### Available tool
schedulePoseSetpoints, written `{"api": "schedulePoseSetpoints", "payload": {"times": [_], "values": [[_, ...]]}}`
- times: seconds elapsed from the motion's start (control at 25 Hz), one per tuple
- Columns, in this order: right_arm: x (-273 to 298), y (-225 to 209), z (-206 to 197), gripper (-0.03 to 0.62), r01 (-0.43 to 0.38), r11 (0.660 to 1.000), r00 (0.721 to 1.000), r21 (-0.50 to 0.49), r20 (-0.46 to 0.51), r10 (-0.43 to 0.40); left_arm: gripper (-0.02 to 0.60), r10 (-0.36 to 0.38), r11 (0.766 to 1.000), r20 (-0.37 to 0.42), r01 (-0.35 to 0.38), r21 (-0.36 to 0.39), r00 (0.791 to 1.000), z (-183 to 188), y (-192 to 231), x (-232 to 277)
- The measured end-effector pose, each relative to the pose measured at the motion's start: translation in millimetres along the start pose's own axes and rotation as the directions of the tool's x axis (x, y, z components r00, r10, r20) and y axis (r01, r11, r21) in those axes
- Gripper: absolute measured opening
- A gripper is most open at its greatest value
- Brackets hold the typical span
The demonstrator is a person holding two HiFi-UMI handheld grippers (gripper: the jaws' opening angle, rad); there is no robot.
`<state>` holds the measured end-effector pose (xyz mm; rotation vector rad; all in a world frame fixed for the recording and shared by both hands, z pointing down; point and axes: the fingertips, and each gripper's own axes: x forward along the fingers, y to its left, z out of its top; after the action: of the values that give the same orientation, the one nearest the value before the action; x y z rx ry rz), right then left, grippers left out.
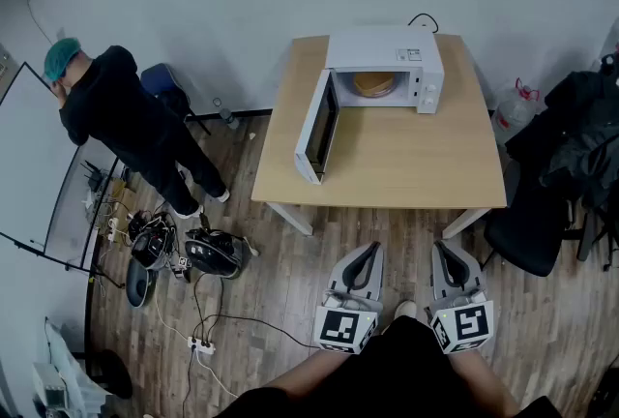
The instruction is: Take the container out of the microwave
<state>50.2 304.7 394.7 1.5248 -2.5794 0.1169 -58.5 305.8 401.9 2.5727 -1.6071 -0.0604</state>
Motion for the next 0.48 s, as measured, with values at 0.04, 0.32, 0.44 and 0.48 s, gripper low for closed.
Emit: {"api": "schedulePoseSetpoints", "payload": {"times": [0.04,0.32,0.44,0.48], "values": [[1,-8,0,0.060,-0.002,1.000,1.000,0.004,-0.001,0.002,0.014,-0.006,1.000,0.004,0.006,0.004,1.000,2,-5,8],[5,-62,-6,0.060,-0.017,1.000,1.000,0.026,0.000,0.017,0.014,0.014,0.999,0.021,-0.015,0.038,1.000,1,-22,50],[7,-80,-11,0.060,-0.034,0.999,0.999,0.015,0.003,0.034,0.014,0.038,0.998,0.003,-0.038,0.044,0.999,-4,-21,66],[8,-84,-14,0.060,-0.044,0.999,0.999,0.007,0.000,0.044,0.014,0.051,0.998,-0.005,-0.051,0.043,0.999,-5,-19,71]]}}
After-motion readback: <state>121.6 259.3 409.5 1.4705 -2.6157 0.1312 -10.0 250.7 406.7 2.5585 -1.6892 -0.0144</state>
